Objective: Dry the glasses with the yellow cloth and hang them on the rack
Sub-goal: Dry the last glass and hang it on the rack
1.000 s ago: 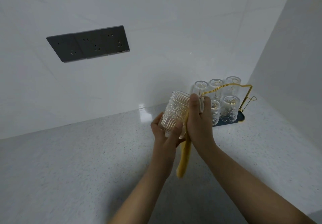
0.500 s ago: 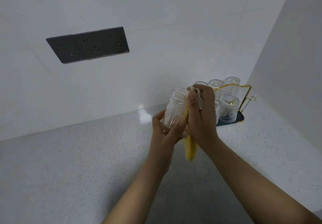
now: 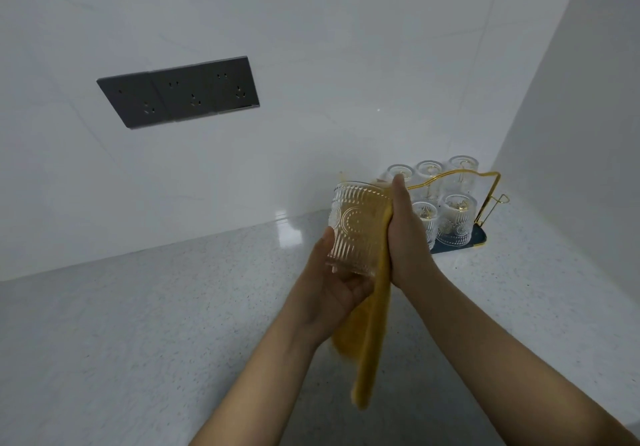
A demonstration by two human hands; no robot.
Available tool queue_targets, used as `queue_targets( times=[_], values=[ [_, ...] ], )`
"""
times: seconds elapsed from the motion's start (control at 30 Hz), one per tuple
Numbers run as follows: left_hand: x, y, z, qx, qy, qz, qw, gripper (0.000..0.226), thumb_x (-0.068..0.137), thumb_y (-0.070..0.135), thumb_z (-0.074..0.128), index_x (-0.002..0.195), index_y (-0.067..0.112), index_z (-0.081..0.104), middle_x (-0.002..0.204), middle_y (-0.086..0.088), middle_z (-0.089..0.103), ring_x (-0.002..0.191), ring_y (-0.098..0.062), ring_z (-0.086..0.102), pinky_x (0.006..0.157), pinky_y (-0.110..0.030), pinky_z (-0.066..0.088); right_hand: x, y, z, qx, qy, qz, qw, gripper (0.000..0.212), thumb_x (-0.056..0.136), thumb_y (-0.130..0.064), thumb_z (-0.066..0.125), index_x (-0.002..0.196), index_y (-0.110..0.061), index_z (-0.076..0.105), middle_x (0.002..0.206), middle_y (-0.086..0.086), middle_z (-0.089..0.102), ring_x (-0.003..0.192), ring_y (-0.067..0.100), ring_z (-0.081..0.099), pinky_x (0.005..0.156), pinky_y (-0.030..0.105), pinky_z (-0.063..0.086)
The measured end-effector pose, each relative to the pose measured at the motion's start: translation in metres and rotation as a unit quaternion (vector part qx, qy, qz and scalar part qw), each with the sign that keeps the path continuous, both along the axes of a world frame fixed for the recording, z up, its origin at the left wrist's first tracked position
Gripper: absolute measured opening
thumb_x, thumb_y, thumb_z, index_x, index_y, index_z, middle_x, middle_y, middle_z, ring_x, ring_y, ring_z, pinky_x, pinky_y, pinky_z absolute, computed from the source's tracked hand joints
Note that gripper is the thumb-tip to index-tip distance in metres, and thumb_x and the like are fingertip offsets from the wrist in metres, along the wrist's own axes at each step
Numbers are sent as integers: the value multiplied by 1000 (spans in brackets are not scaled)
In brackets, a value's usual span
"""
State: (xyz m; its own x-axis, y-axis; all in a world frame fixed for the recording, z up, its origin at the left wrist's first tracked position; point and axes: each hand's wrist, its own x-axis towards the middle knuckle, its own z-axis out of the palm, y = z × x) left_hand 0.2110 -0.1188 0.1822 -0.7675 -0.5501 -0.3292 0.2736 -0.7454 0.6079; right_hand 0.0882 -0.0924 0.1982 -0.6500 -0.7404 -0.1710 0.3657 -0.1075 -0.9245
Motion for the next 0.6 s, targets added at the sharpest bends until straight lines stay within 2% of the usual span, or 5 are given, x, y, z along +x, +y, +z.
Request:
queue_targets(
  times=[0.13, 0.27, 0.4, 0.47, 0.6],
  values=[
    [-8, 4, 0, -117, -105, 34, 987, 66, 83, 54, 56, 135, 16, 42, 123, -17, 63, 99, -29, 69, 82, -41, 60, 10, 2, -7, 10, 36, -61, 997, 77, 69, -80, 42, 114, -19, 56, 104, 10, 67, 97, 29, 65, 89, 54, 50],
    [-12, 19, -10, -367, -164, 116, 908, 49, 83, 47, 65, 117, 39, 30, 121, 2, 57, 100, -11, 67, 85, -31, 57, 17, 3, -3, 10, 62, -94, 994, 59, 81, -68, 35, 113, -21, 51, 98, 6, 65, 94, 24, 66, 88, 49, 52],
    [-13, 18, -3, -276, -113, 107, 948, 37, 91, 42, 58, 119, 28, 40, 113, -4, 64, 90, -9, 71, 72, -23, 57, 33, 10, 0, -28, 163, -113, 980, 55, 87, -54, 34, 130, -20, 35, 109, 3, 58, 99, 17, 61, 84, 32, 53],
    [-11, 15, 0, -174, -87, 72, 978, 42, 94, 39, 51, 126, 13, 46, 107, -9, 68, 83, -15, 72, 66, -25, 56, 28, 12, -2, -32, 163, -101, 981, 51, 88, -57, 33, 128, -25, 39, 109, 2, 58, 101, 18, 60, 87, 38, 53],
    [-4, 8, 7, -83, -57, -14, 995, 61, 80, 56, 50, 121, 13, 62, 113, -19, 65, 101, -32, 61, 96, -46, 48, 16, 10, -4, 8, 150, -78, 985, 35, 83, -66, 33, 104, -42, 47, 100, 3, 63, 94, 20, 65, 86, 49, 53]
  ],
)
